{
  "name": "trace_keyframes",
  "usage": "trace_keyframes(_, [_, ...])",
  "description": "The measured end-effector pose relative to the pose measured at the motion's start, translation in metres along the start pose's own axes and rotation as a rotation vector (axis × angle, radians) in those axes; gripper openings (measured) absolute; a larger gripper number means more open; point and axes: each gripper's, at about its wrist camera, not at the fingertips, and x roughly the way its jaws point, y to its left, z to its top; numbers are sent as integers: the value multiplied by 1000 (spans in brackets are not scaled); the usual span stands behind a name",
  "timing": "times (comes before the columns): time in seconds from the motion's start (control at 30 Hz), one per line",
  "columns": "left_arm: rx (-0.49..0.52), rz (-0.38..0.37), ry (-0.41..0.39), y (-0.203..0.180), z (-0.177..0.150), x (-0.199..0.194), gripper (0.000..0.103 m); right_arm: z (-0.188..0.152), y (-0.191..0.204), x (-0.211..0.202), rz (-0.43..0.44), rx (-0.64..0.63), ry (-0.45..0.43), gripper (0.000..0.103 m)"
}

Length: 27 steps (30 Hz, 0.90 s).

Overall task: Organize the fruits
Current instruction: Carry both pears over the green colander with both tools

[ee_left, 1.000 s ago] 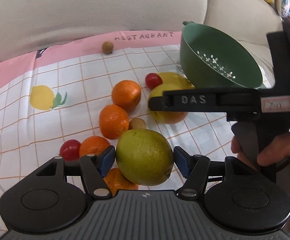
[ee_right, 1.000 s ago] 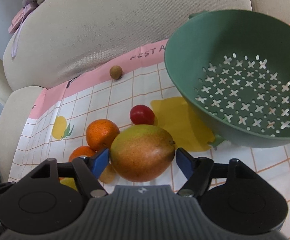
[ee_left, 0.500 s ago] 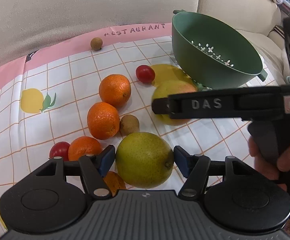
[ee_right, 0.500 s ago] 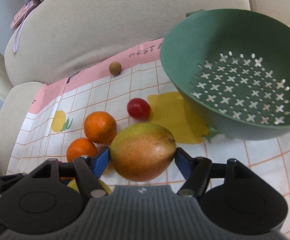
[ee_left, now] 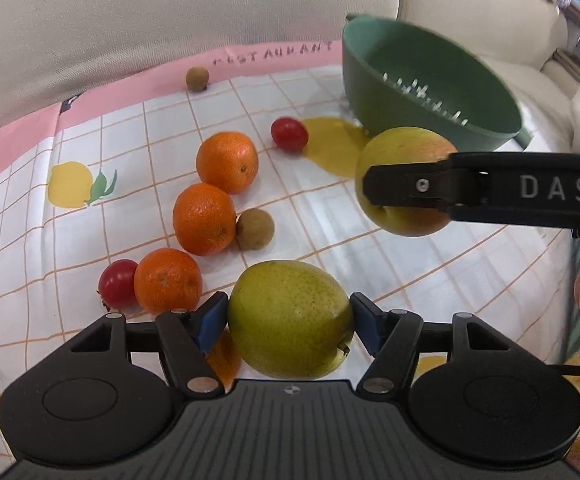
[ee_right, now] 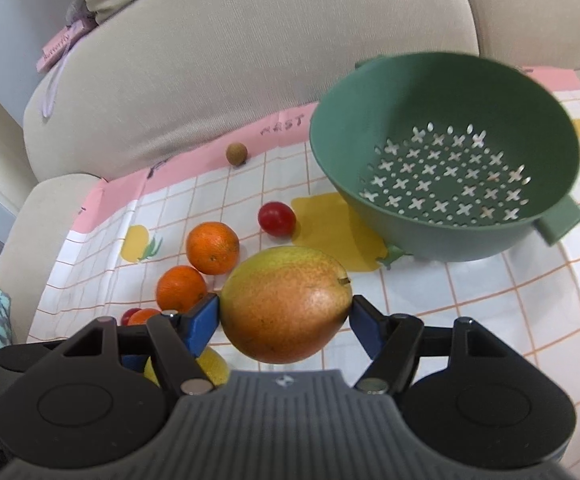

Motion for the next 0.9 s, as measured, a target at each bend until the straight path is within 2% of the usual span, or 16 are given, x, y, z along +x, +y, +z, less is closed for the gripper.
trace_keyframes(0.27, [-9, -33, -115, -9, 21, -44, 76, 10, -4, -48, -27, -31, -111, 68])
trace_keyframes(0.5, [14, -67, -176, -23, 63, -57, 76, 32, -23, -65, -128, -91, -180, 68])
trace_keyframes(0.7, [48, -102, -200, -43, 106, -46, 76, 53, -50, -53, -216, -160, -161, 68])
trace_keyframes(0.9, [103, -140, -166, -66, 141, -16, 76, 69, -67, -23, -228, -208, -108, 68])
